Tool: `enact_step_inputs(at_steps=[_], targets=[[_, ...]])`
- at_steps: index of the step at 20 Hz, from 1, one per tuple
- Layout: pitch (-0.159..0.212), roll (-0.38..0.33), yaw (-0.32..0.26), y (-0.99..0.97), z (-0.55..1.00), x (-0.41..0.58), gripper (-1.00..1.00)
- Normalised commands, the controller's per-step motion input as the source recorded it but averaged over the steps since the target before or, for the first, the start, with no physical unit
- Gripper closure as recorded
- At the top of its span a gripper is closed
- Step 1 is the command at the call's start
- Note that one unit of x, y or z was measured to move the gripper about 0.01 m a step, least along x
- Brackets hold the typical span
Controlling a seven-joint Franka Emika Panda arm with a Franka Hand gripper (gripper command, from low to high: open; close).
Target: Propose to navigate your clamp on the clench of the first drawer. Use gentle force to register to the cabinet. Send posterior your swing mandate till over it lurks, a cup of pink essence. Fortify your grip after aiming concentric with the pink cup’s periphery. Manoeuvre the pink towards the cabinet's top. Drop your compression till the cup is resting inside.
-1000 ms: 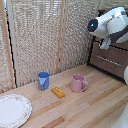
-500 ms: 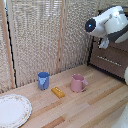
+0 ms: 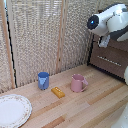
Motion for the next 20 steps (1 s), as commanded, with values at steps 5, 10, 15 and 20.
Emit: enact_step_inputs(at_steps=[5, 10, 15, 20], targets=[[0.007, 0.0, -0.087, 0.89, 0.0, 0.197, 1.0], [-0.035, 0.0, -0.123, 0.86, -0.02, 0.115, 1.0], [-0.007, -0.011, -0.157, 0.81, -0.11, 0.105, 1.0], [-0.019, -0.009, -0.189, 0.69, -0.09, 0.097, 1.0]])
